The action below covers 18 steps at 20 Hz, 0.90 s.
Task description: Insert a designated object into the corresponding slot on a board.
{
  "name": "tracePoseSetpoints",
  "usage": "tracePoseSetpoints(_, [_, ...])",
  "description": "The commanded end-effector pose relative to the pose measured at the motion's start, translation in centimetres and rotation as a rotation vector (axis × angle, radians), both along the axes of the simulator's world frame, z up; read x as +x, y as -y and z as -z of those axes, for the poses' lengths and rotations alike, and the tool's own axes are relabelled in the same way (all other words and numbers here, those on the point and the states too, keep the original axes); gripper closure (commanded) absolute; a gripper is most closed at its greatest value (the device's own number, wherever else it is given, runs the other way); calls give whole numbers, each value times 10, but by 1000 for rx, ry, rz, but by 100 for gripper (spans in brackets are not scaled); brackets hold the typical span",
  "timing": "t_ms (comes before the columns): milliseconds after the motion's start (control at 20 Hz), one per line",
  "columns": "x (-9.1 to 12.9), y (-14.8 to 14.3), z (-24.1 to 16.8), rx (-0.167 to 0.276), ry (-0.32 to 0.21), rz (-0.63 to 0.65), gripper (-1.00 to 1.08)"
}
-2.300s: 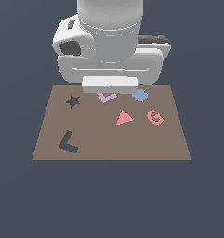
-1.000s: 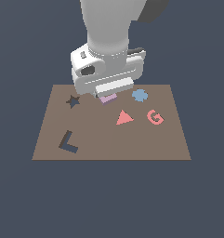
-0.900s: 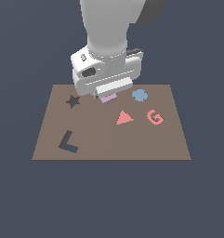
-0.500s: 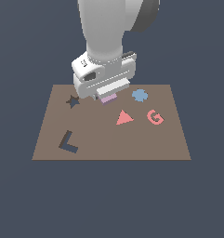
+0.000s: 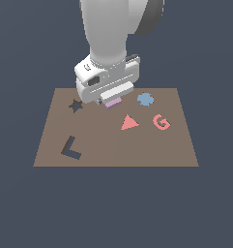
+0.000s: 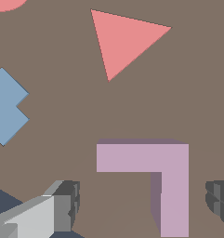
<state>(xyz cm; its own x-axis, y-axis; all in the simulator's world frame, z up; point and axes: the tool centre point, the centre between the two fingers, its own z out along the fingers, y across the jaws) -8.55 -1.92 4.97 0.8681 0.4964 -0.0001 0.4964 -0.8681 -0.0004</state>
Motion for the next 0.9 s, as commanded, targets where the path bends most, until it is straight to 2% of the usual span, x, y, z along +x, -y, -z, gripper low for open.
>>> tracePoseSetpoints(0, [0,0,1,0,0,0,-92])
tracePoseSetpoints(450, [0,0,20,0,0,0,-92])
tracePoseSetpoints(500, [0,0,20,0,0,0,108])
tracePoseSetpoints(850, [0,0,20,0,0,0,108])
